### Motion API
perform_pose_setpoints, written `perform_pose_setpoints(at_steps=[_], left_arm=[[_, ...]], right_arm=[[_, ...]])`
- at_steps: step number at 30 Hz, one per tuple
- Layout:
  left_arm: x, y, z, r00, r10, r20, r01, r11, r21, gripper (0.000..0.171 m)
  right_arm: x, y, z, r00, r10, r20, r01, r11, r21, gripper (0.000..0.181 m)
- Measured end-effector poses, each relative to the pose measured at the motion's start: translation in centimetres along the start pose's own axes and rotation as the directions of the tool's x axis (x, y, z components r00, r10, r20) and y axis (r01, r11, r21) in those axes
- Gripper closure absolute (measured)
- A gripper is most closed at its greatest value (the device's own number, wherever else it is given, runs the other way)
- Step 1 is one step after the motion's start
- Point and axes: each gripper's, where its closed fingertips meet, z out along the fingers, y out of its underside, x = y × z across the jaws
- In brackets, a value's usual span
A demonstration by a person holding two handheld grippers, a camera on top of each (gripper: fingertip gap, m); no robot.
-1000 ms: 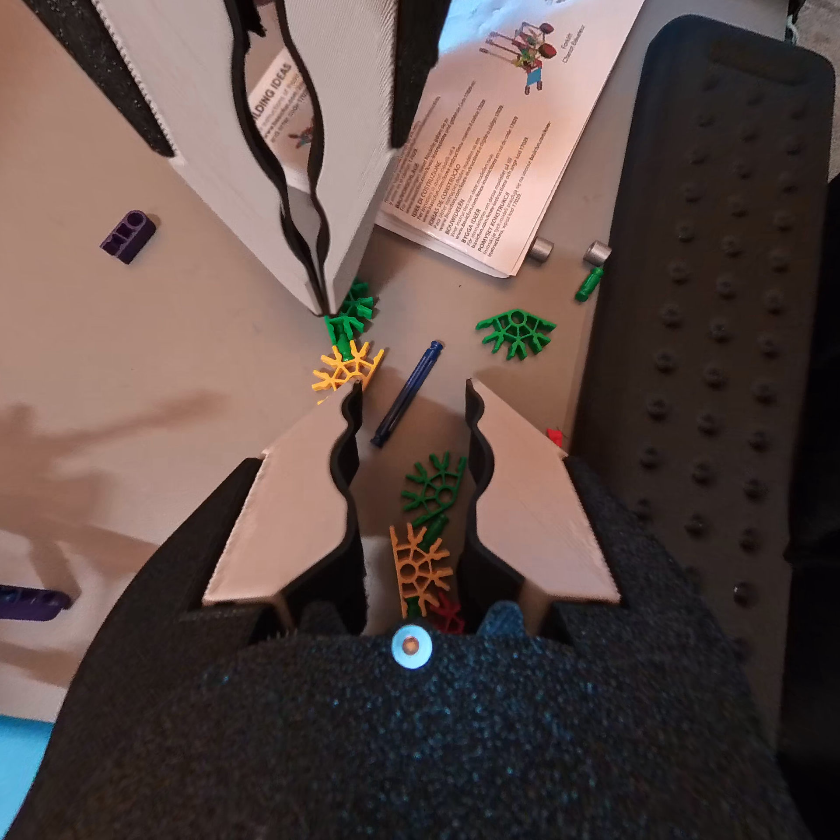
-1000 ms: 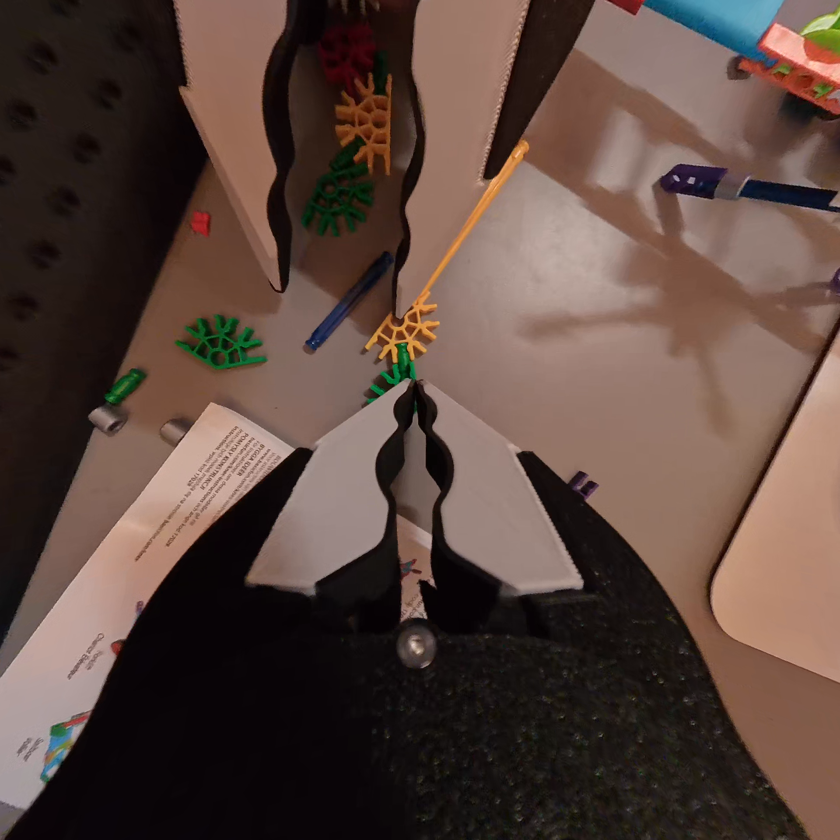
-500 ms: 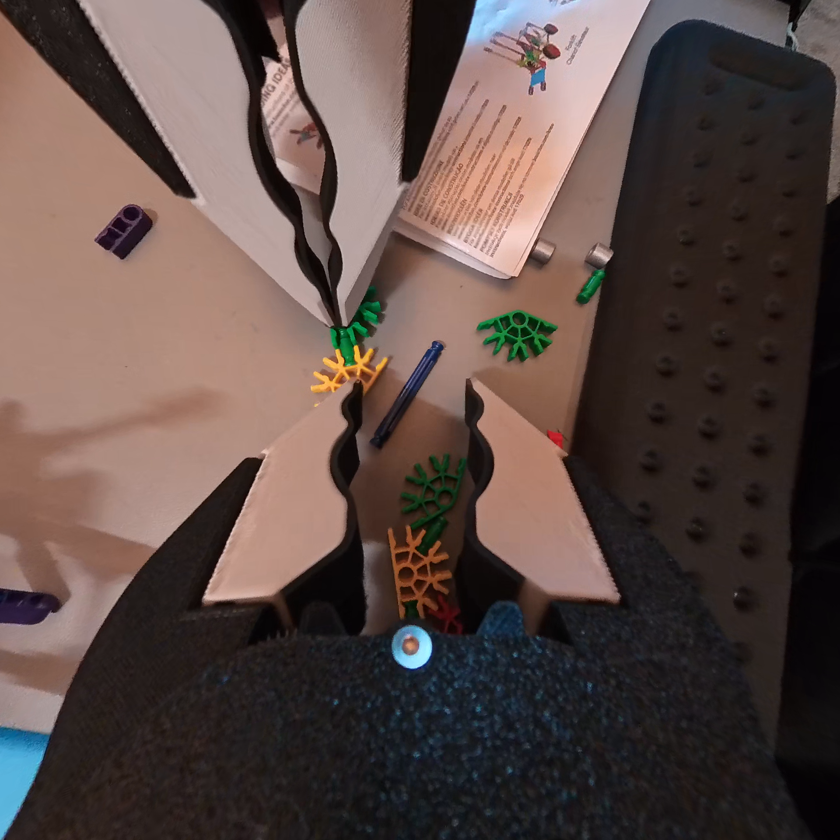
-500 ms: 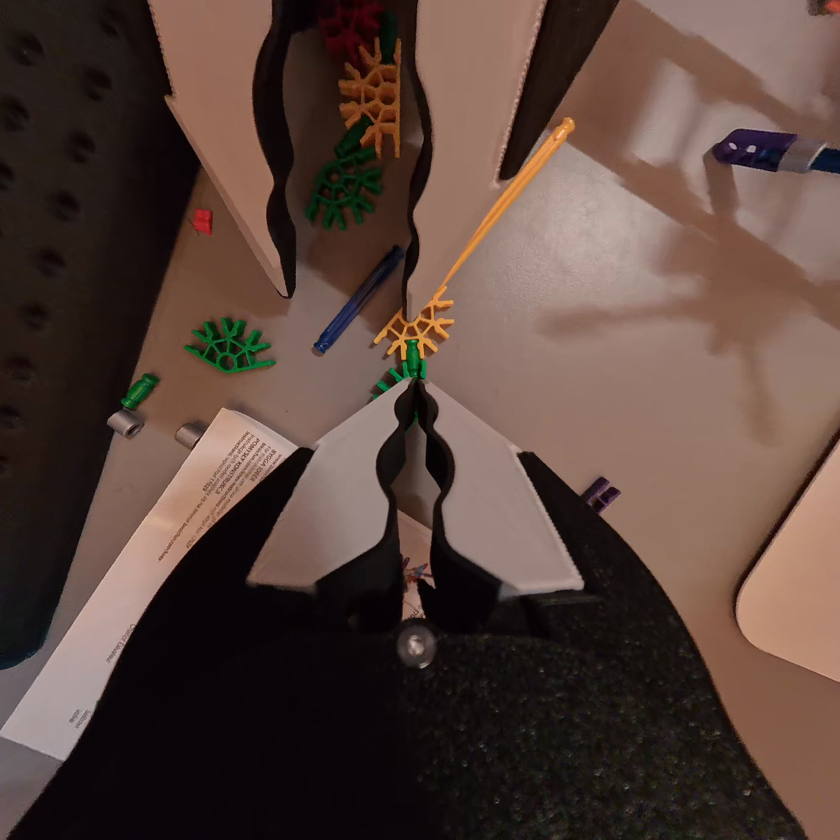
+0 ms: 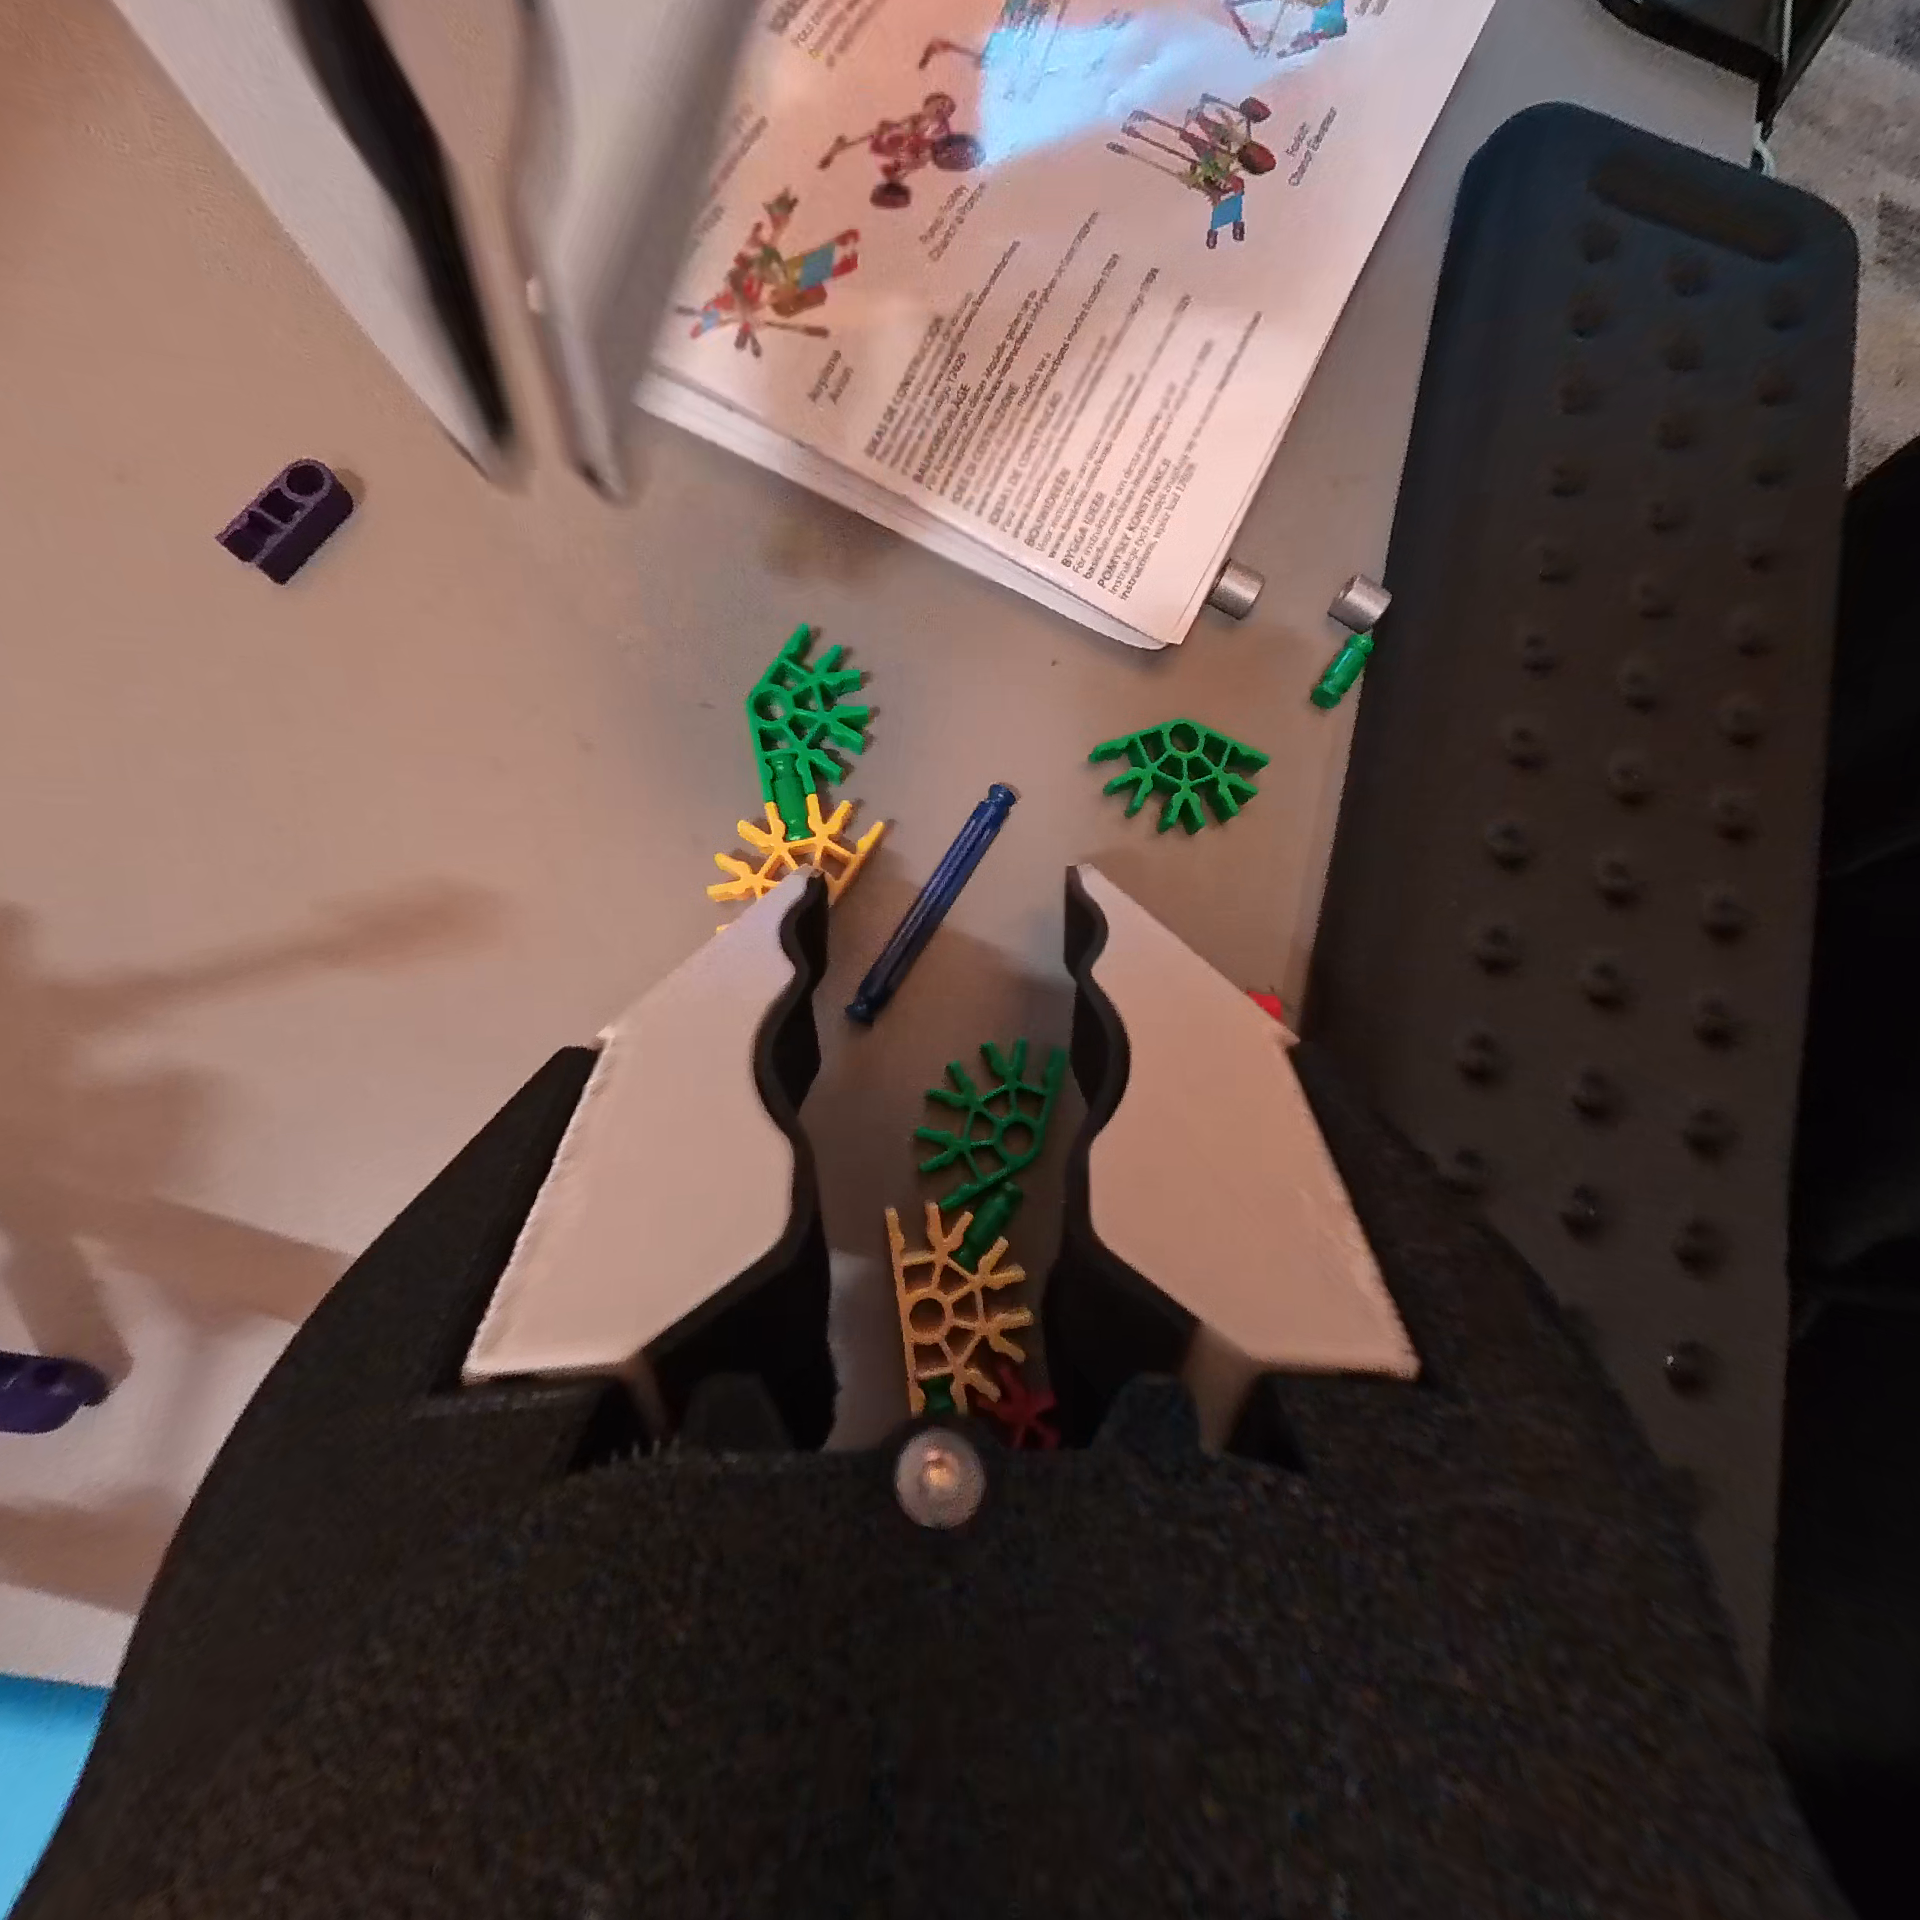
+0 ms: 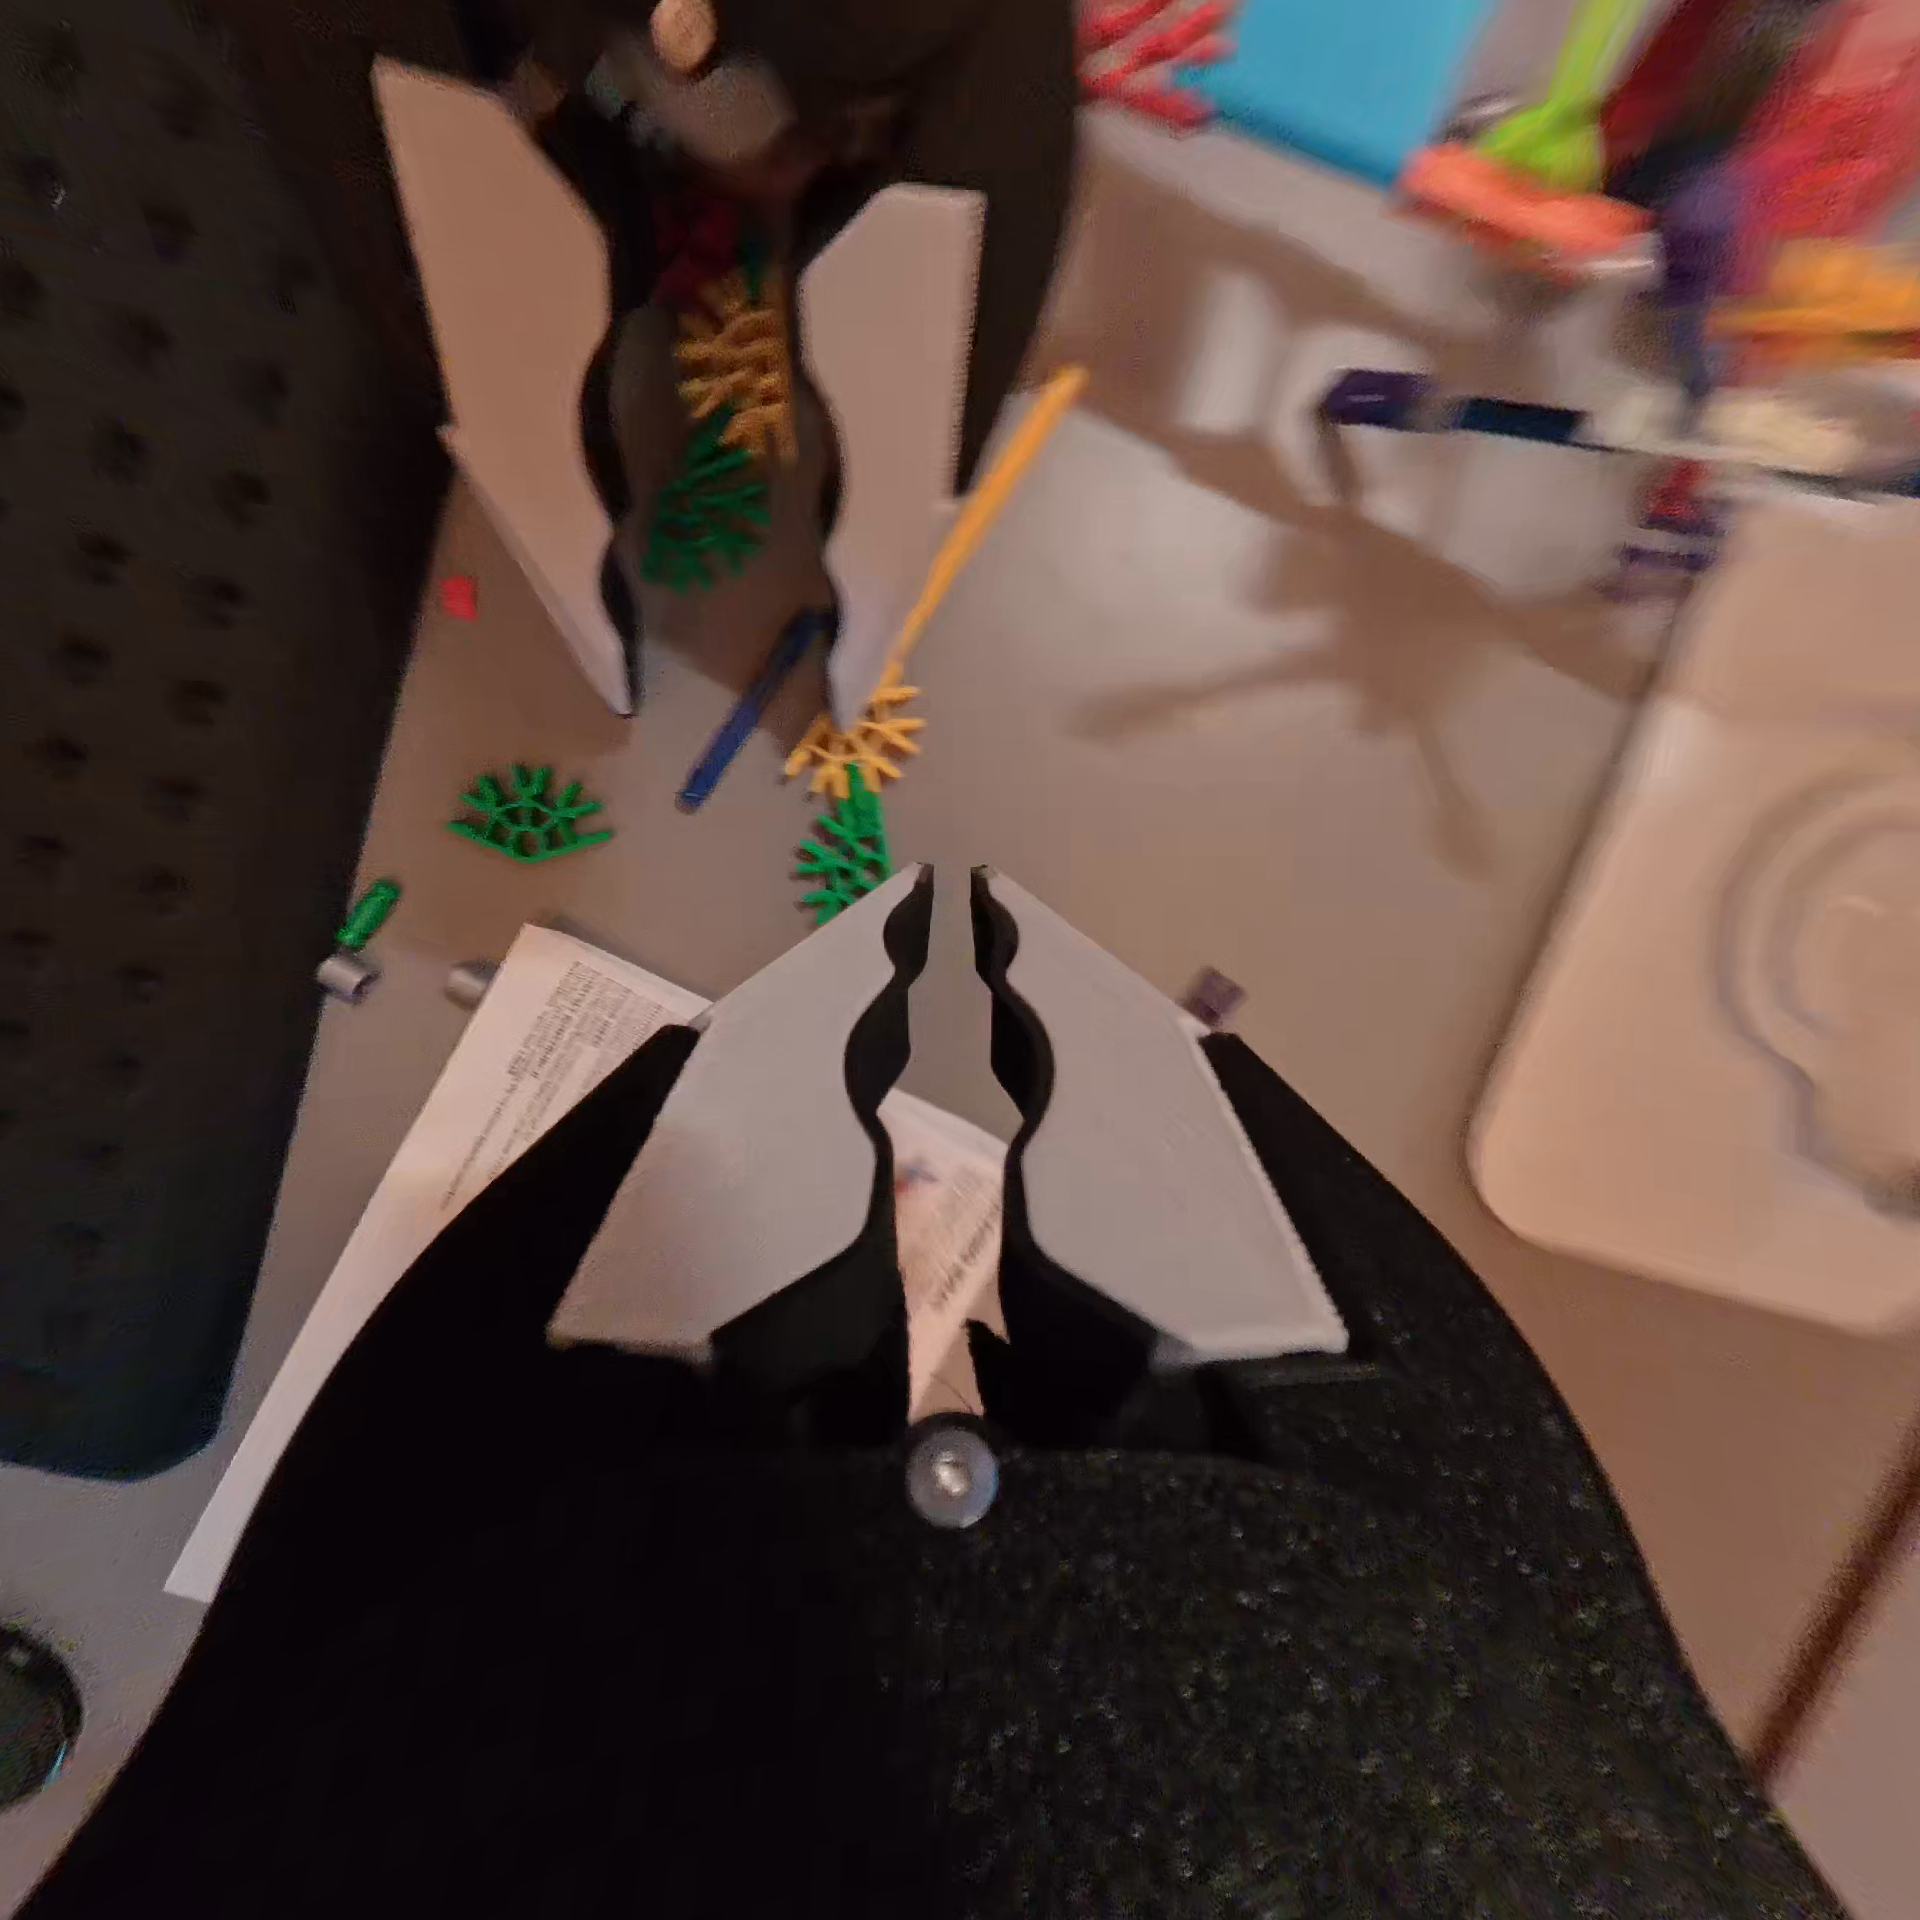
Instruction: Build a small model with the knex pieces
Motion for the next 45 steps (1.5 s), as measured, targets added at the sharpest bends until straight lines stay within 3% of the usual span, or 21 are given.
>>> perform_pose_setpoints(at_steps=[3,6,9,14,17,20,29,45], left_arm=[[-0.2,-0.5,-0.2,1.000,0.014,0.018,-0.014,1.000,0.023,0.124],[-0.2,-1.8,-1.0,1.000,0.008,0.021,-0.010,0.995,0.098,0.123],[-1.0,-2.1,-1.5,0.998,-0.010,0.065,0.002,0.993,0.118,0.121],[-1.6,-0.6,-0.7,0.995,-0.044,0.085,0.039,0.997,0.060,0.120],[-2.1,-0.1,-0.4,0.993,-0.033,0.114,0.031,0.999,0.027,0.120],[-2.2,0.2,-0.1,0.993,-0.049,0.105,0.047,0.999,0.018,0.120],[-2.6,0.2,0.0,0.990,-0.070,0.120,0.066,0.997,0.033,0.127],[-2.8,-0.1,0.5,0.985,-0.015,0.171,0.008,0.999,0.044,0.133]], right_arm=[[3.3,0.9,-5.2,0.957,0.177,-0.232,-0.162,0.983,0.084,0.174],[4.6,2.9,-9.2,0.838,0.387,-0.385,-0.319,0.919,0.230,0.175],[4.2,5.2,-10.6,0.731,0.502,-0.463,-0.384,0.863,0.329,0.175],[3.8,8.5,-11.2,0.577,0.651,-0.494,-0.419,0.755,0.505,0.175],[3.8,8.8,-11.7,0.551,0.713,-0.435,-0.380,0.678,0.629,0.175],[4.1,9.2,-11.5,0.554,0.695,-0.458,-0.323,0.687,0.651,0.175],[5.2,11.5,-12.0,0.472,0.767,-0.434,-0.295,0.602,0.742,0.175],[4.8,13.5,-12.1,0.415,0.805,-0.423,-0.305,0.561,0.769,0.175]])
